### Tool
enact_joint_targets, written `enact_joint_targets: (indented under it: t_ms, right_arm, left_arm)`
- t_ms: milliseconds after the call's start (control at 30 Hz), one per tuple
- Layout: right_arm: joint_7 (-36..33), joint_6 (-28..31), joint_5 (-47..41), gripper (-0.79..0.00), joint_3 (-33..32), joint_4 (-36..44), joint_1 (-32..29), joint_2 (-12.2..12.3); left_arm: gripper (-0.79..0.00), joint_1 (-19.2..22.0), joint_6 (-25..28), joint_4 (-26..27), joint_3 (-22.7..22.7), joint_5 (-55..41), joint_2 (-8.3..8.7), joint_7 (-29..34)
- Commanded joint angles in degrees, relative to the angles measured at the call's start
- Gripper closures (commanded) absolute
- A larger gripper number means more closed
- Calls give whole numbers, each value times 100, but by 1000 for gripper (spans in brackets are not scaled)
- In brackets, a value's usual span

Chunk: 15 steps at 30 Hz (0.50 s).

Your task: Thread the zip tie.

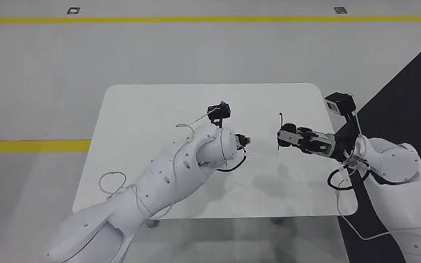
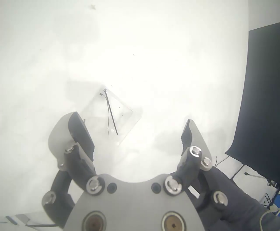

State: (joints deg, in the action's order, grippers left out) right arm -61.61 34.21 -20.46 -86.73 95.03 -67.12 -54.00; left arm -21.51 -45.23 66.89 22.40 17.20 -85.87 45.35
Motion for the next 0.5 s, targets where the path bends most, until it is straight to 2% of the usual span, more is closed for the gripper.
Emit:
enact_joint_targets:
  t_ms: [0, 100, 267, 467]
  right_arm:
    - [0, 0, 0, 0, 0, 0, 0, 0]
    - [0, 0, 0, 0, 0, 0, 0, 0]
    - [0, 0, 0, 0, 0, 0, 0, 0]
    - [0, 0, 0, 0, 0, 0, 0, 0]
  left_arm:
    - [-733, 74, 75, -213, -131, 19, -120, 101]
    - [-705, 176, 56, -514, -210, 24, -293, 91]
    - [-585, 226, 165, -1004, -88, -170, -503, -129]
    - [-570, 287, 157, -1460, -89, -217, -683, 18]
